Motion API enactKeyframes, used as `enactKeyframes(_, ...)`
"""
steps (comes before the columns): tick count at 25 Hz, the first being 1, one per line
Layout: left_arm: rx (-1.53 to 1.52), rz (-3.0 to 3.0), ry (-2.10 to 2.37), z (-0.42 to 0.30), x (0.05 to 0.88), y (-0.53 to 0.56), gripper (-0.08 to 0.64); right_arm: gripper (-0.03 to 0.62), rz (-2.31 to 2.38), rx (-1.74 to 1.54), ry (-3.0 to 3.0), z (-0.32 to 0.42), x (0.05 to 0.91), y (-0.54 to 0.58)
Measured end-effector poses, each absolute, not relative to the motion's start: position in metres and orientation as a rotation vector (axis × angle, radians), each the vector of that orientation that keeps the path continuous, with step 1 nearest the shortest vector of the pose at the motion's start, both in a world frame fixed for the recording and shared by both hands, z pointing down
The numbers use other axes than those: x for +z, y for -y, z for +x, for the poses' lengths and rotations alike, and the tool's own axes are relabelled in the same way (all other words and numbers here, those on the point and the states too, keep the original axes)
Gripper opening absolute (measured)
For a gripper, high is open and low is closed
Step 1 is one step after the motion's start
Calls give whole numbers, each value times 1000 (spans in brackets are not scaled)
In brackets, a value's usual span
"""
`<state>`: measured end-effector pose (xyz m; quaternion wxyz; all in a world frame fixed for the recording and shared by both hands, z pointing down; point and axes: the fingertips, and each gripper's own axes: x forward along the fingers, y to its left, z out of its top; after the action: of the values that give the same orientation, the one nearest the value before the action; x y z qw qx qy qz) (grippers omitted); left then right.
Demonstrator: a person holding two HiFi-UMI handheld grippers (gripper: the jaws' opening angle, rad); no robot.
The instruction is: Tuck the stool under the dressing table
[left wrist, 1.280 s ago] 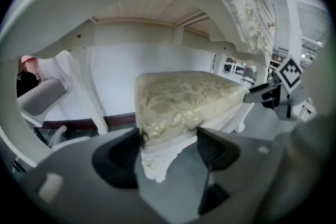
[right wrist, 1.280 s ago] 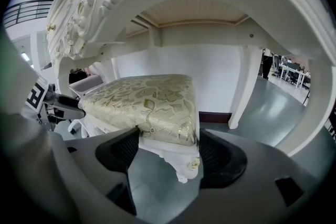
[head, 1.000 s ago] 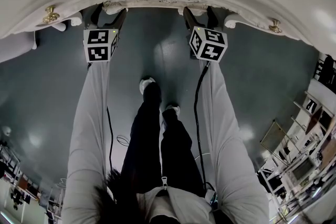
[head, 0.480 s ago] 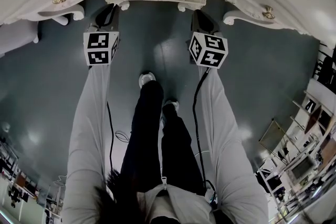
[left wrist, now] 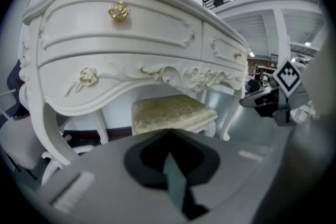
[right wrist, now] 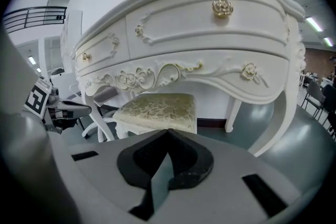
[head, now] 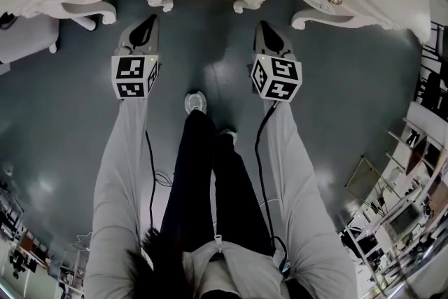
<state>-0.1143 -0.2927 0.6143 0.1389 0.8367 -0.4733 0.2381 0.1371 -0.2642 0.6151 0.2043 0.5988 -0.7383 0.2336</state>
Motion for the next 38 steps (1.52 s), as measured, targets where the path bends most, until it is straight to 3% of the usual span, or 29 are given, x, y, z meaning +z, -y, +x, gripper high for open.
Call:
enactKeyframes(28,317,2572,1342,-81,398,179,3,0,1644,464,2362,106,401,163)
enactKeyframes(38,384,2676,1330,-58,322,134,3,0,1627,401,2399,114,335,124)
